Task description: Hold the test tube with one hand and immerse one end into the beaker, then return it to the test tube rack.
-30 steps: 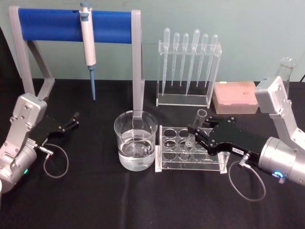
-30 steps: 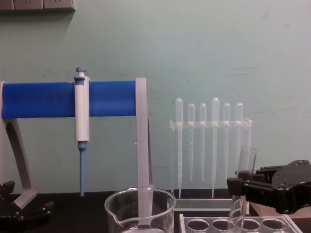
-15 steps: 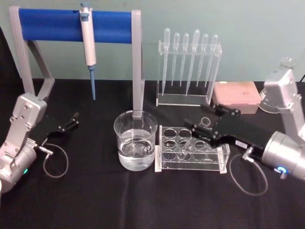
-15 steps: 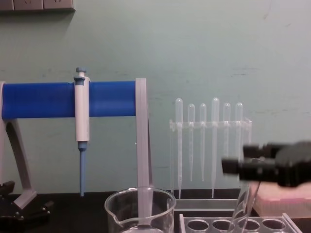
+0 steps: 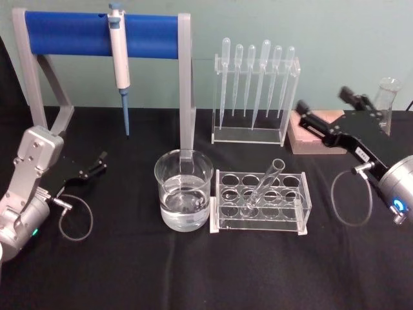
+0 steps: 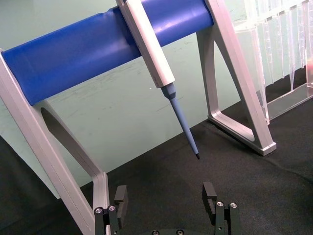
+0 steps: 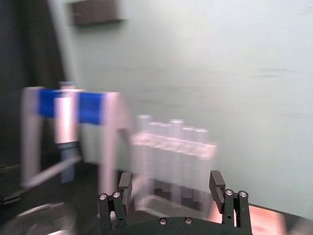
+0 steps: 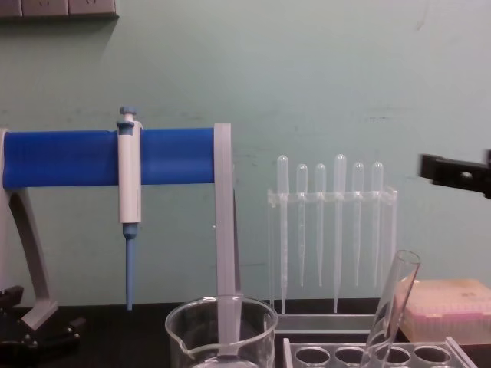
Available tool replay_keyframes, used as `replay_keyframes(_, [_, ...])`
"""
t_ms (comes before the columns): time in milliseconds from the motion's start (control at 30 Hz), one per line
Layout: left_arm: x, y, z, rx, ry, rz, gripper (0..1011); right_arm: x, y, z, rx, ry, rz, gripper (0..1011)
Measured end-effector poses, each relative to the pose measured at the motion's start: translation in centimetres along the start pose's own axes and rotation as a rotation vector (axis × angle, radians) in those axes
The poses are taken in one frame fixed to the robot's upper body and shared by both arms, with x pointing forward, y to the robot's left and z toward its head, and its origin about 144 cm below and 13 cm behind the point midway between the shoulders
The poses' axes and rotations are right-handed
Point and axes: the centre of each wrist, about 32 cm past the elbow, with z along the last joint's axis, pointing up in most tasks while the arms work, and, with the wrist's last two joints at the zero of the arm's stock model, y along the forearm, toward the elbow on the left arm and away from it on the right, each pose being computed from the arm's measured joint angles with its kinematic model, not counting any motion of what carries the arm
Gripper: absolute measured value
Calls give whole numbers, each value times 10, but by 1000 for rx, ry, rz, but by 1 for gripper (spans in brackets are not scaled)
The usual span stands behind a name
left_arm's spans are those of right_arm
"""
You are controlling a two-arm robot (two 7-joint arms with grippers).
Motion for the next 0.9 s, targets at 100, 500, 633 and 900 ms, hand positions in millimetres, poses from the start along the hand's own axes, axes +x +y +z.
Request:
replay_keyframes(100, [0,0,0,0,0,0,1000,-7,4,-16,4,-35,-174,1002])
replay_keyframes(500, [0,0,0,0,0,0,1000,-18,12,-64,-80,-106,-356,1002])
replay_keyframes(633, [0,0,0,0,0,0,1000,-18,12,-74,-107,-116,-356,1002])
replay_keyframes(900, [0,0,0,0,0,0,1000,-17,10,-80,-123,-122,-320,1003])
